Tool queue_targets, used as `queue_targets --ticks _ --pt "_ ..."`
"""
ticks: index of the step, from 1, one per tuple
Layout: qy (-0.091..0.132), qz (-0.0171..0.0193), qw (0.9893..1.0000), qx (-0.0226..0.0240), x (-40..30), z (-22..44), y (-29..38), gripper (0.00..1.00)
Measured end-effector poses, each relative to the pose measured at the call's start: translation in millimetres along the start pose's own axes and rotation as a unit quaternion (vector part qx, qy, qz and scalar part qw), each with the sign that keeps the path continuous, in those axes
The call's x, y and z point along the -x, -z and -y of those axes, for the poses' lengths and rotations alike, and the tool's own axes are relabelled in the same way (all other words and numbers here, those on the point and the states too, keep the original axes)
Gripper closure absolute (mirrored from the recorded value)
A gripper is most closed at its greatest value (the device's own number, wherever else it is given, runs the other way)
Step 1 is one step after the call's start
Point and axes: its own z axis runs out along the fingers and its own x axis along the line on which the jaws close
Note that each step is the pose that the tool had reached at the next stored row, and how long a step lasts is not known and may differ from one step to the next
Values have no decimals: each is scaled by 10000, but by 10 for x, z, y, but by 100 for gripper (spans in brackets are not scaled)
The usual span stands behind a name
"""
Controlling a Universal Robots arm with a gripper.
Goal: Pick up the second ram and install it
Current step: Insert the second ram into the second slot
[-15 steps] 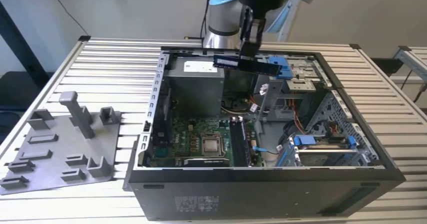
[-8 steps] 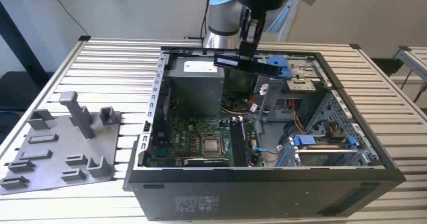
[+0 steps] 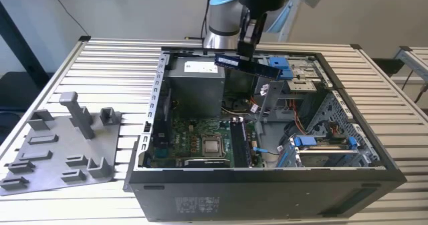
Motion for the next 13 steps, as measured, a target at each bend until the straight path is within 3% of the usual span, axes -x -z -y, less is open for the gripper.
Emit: queue_targets --ticks 4,9,13 --pt "-251 10 9997 -2 0 1 -8 86" --pt "-554 21 9985 -4 -1 1 -17 86" --pt "-670 27 9977 -5 -10 5 -20 86"
